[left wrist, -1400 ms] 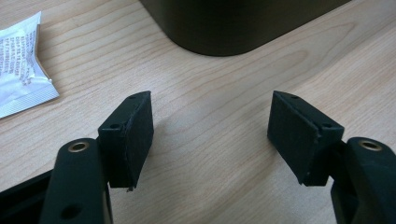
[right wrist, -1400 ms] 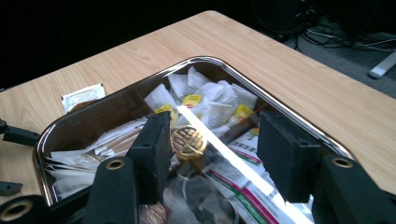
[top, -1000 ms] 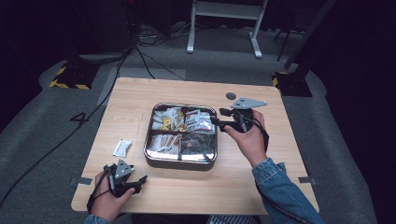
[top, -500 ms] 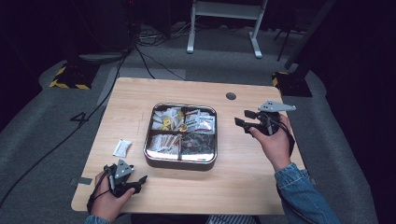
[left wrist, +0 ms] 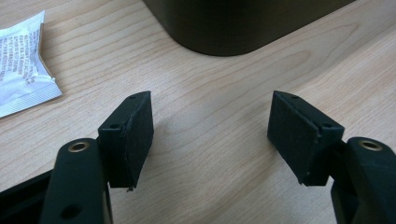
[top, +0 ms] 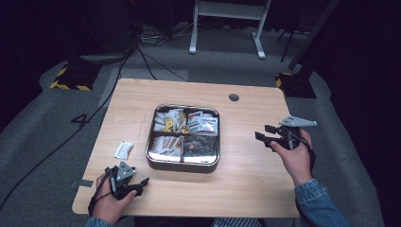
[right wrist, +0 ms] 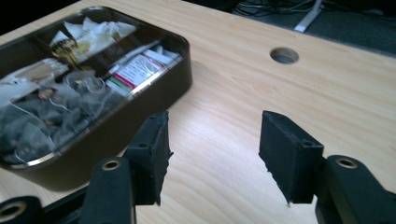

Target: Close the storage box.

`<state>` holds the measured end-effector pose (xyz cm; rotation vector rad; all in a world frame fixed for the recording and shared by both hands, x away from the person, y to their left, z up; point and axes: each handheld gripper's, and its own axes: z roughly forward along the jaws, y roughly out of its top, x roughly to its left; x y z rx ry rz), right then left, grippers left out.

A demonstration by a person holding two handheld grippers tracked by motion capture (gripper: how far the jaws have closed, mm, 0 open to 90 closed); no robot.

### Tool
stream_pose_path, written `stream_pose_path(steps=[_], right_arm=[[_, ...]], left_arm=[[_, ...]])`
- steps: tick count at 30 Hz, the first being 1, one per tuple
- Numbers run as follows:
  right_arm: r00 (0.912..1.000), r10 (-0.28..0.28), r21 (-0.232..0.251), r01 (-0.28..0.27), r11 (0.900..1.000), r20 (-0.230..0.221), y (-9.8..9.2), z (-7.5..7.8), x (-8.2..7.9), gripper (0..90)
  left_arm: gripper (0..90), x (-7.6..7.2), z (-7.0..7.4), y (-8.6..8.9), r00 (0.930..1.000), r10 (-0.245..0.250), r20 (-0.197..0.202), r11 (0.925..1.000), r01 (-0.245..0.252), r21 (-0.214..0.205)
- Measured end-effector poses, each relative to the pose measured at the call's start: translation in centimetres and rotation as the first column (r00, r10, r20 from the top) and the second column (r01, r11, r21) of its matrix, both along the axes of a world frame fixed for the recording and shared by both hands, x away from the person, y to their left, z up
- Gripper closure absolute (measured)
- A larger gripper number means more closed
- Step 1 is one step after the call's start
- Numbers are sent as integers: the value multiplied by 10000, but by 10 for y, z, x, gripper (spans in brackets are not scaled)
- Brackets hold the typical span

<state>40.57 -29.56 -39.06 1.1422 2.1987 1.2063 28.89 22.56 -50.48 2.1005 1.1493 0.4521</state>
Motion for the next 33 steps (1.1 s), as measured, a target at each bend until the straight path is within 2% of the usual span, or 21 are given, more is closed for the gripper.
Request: stream_pose_path(steps=[5,9,13,19,21,24,30,33], right_arm=[[9994,-318,-41,317,9995,-122,-18,-13,-9,424],[9992,-351,-106,349,9993,-173,-27,-23,-15,404],[9982,-354,-28,353,9994,-481,-35,-36,-21,388],[9958,-564,21,567,9984,-717,-48,-54,-28,384],[9948,-664,-58,662,9978,-767,-51,-59,-29,384],[9941,-867,86,875,9961,-651,-59,-70,-29,384],[9919,-1082,-551,1047,9930,-659,-66,-88,-28,382],[9916,-1040,-611,994,9932,-774,-64,-94,-27,377]], left_arm=[[318,1,0,-1,10000,-1,-42,10000,1,-7],[317,1,0,-1,10000,13,-23,10000,-13,-7],[318,1,0,-1,10000,11,-26,10000,-11,-5],[318,1,0,-1,10000,10,-23,10000,-10,-1],[317,1,0,-1,10000,7,-23,10000,-7,2],[317,1,0,-1,10000,9,-24,10000,-9,-3],[317,1,0,-1,10000,13,-25,10000,-13,-10],[316,2,0,-1,10000,-5,-24,10000,5,-9]])
